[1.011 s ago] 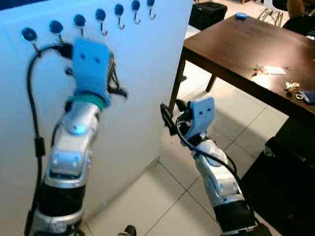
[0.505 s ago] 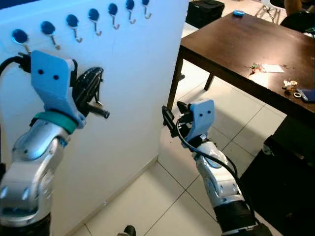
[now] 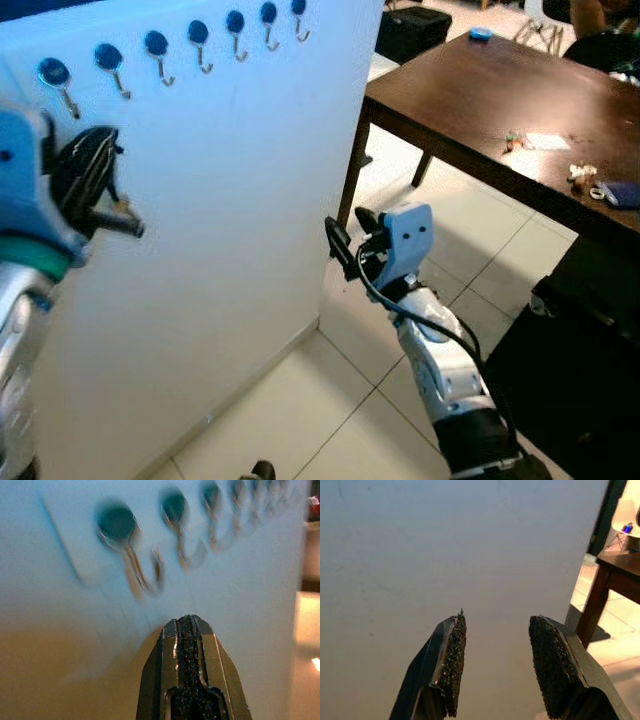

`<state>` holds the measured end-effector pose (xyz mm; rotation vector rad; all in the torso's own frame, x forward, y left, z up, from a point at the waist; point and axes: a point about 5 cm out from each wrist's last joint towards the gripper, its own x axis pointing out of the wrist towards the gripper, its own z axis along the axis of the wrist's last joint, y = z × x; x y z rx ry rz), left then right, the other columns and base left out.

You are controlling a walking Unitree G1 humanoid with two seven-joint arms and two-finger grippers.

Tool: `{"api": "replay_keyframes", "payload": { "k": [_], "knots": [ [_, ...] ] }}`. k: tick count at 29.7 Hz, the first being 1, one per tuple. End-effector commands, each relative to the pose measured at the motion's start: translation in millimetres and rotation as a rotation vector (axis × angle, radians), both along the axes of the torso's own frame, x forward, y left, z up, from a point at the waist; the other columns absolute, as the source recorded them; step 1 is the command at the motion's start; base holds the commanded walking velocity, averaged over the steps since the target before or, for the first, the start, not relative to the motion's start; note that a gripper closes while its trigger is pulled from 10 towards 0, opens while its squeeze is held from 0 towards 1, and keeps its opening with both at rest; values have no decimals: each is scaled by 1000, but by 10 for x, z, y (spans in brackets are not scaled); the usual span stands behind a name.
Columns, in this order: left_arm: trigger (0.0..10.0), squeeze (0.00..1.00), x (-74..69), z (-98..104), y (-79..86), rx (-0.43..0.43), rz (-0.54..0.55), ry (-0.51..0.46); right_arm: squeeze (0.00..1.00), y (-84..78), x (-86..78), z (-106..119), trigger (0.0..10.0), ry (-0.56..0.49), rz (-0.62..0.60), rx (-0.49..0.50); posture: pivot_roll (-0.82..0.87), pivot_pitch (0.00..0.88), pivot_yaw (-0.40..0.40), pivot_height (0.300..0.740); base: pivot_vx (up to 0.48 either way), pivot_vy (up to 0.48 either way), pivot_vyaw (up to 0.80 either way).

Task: Hang keys on a hook

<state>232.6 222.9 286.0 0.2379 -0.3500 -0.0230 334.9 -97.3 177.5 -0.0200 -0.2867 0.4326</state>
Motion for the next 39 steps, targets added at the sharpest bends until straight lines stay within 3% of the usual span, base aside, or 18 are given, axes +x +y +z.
{"api": "replay_keyframes", "payload": {
  "k": [1,7,8,9,16,19,29,39],
  "knots": [
    [10000,0,-93,58,10,14,-11,-7,0,0,-12,-32,10000,8,10,3,31,86,27,740,0,0,0],
    [10000,0,-136,148,7,21,-57,-15,0,59,-32,31,10000,-19,53,4,38,84,20,740,0,0,0],
    [10000,0,-163,205,-41,31,-135,-13,0,190,-97,255,10000,-111,155,-15,36,80,16,740,0,0,0],
    [10000,0,-173,221,-59,36,-159,-13,0,240,-130,340,10000,-146,198,-24,36,80,16,740,0,0,0],
    [10000,0,-269,180,-138,64,-266,36,0,420,-259,563,10000,-202,384,-41,43,80,-4,740,0,0,0],
    [10000,0,-374,141,-206,48,-363,73,0,486,-378,578,10000,-192,544,-88,48,82,-13,740,0,0,0],
    [10000,0,-172,398,-86,-16,-205,-59,0,478,-423,641,10000,-199,594,-103,38,71,-11,740,0,0,0],
    [10000,0,-199,457,-58,-4,-278,-52,0,483,-516,627,10000,-179,653,-125,29,67,3,740,0,0,0]
  ]
}}
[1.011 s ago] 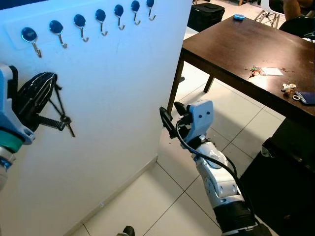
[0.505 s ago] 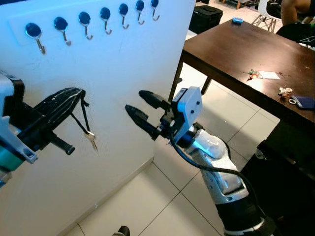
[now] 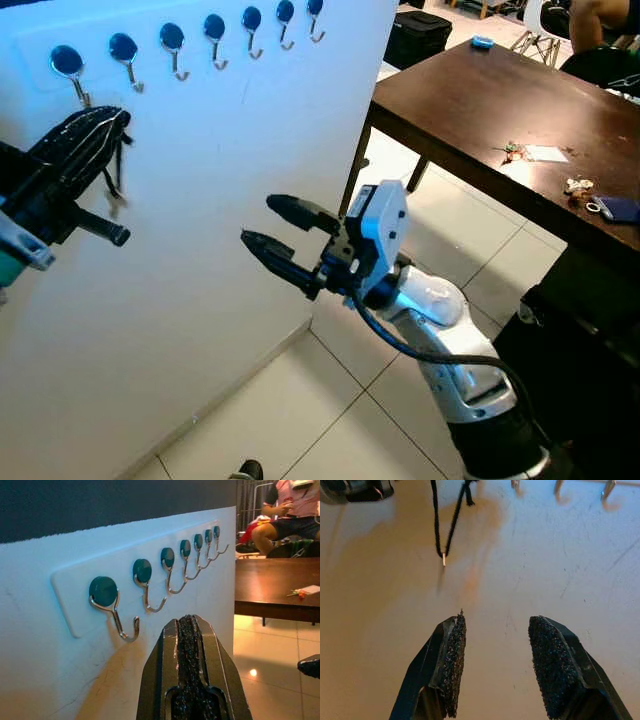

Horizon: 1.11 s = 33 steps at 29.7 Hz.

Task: Hang keys on a hook

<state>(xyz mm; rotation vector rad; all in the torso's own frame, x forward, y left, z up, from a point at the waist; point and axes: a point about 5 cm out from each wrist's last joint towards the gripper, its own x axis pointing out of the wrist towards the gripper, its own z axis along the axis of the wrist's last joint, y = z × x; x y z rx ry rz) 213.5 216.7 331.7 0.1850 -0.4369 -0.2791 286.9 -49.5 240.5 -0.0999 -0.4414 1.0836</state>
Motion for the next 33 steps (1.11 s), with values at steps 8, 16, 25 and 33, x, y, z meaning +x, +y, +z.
{"api": "replay_keyframes", "payload": {
  "k": [8,16,25,33],
  "knots": [
    [10000,0,48,166,65,-13,26,-53,0,12,-58,10,10000,9,24,10,36,66,9,740,0,0,0],
    [10000,0,116,188,125,-9,87,-64,0,41,-94,35,10000,8,45,10,36,66,9,740,0,0,0],
    [10000,0,145,231,197,-25,127,-77,0,31,-104,38,10000,13,38,11,27,70,14,740,0,0,0],
    [10000,0,129,214,219,-2,133,-66,0,31,-105,41,10000,17,36,14,32,72,11,740,0,0,0]
  ]
}}
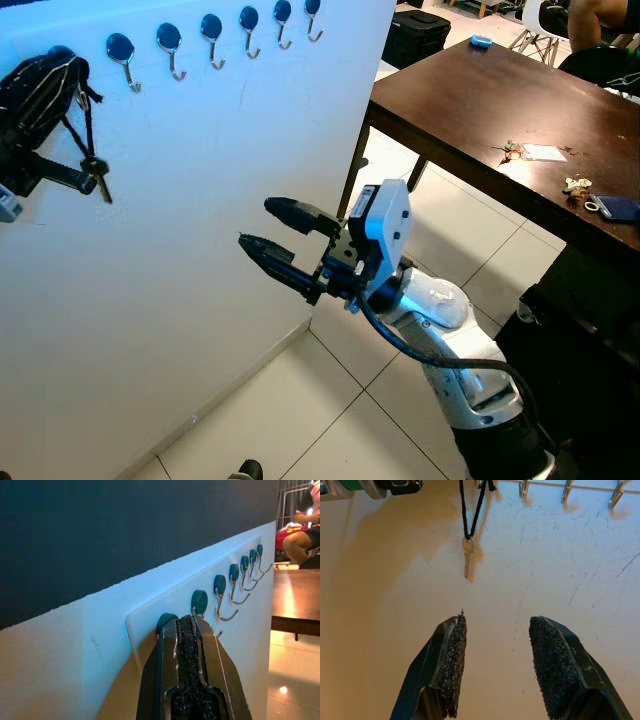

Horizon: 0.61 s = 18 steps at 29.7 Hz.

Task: Hang keys on a hook

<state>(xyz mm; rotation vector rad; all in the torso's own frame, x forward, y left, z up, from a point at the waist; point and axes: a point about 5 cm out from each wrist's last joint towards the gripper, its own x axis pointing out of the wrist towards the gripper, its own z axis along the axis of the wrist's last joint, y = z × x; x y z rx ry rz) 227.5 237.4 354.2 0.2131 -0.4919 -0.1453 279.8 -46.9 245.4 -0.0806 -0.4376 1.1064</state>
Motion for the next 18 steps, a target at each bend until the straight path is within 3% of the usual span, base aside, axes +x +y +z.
{"api": "replay_keyframes", "payload": {
  "k": [1,13,15,18],
  "knots": [
    [10000,0,-12,-10,12,7,5,2,0,4,-34,-8,10000,6,11,5,32,72,11,740,0,0,0],
    [10000,0,76,-231,18,64,65,97,0,2,-28,2,10000,6,2,9,27,75,12,740,0,0,0],
    [10000,1000,77,-239,14,56,60,99,0,0,-27,2,10000,6,0,8,28,75,11,740,0,0,0],
    [10000,1000,76,-236,12,48,54,98,0,-1,-27,2,10000,7,0,9,28,75,11,740,0,0,0]
  ]
}}
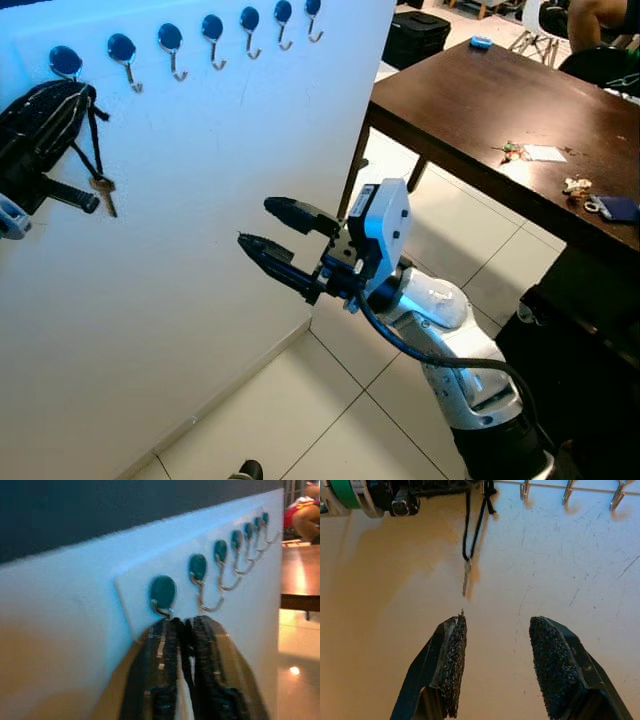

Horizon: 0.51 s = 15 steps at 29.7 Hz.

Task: Hang keys on a hook

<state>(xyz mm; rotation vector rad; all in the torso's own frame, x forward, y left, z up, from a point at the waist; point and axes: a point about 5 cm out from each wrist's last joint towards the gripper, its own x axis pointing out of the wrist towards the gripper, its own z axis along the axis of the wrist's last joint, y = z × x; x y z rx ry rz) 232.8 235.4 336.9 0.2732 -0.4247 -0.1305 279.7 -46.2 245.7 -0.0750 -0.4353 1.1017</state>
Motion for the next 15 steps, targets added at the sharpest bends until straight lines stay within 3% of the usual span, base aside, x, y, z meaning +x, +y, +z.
{"api": "replay_keyframes", "payload": {
  "k": [1,7,8,9,10,11,15],
  "knots": [
    [10000,1000,18,-57,27,-21,8,35,0,-8,-25,0,10000,2,4,5,29,75,10,740,0,0,0],
    [10000,1000,-15,-29,34,-88,-25,17,0,-7,-25,2,10000,2,4,6,29,75,10,740,0,0,0],
    [10000,0,-38,-6,56,-143,-45,-3,0,-5,-24,0,10000,2,4,6,29,75,10,740,0,0,0],
    [10000,0,-59,33,83,-201,-60,-33,0,-5,-25,0,10000,3,4,6,32,77,8,740,0,0,0],
    [10000,0,-59,33,83,-201,-60,-33,0,-5,-25,0,10000,3,4,6,32,77,8,740,0,0,0],
    [10000,0,-84,100,123,-278,-78,-87,0,-6,-26,0,10000,4,4,6,31,78,7,740,0,0,0],
    [10000,0,-100,195,163,-331,-81,-141,0,-5,-27,-1,10000,4,4,6,31,78,7,740,0,0,0]
  ]
}}
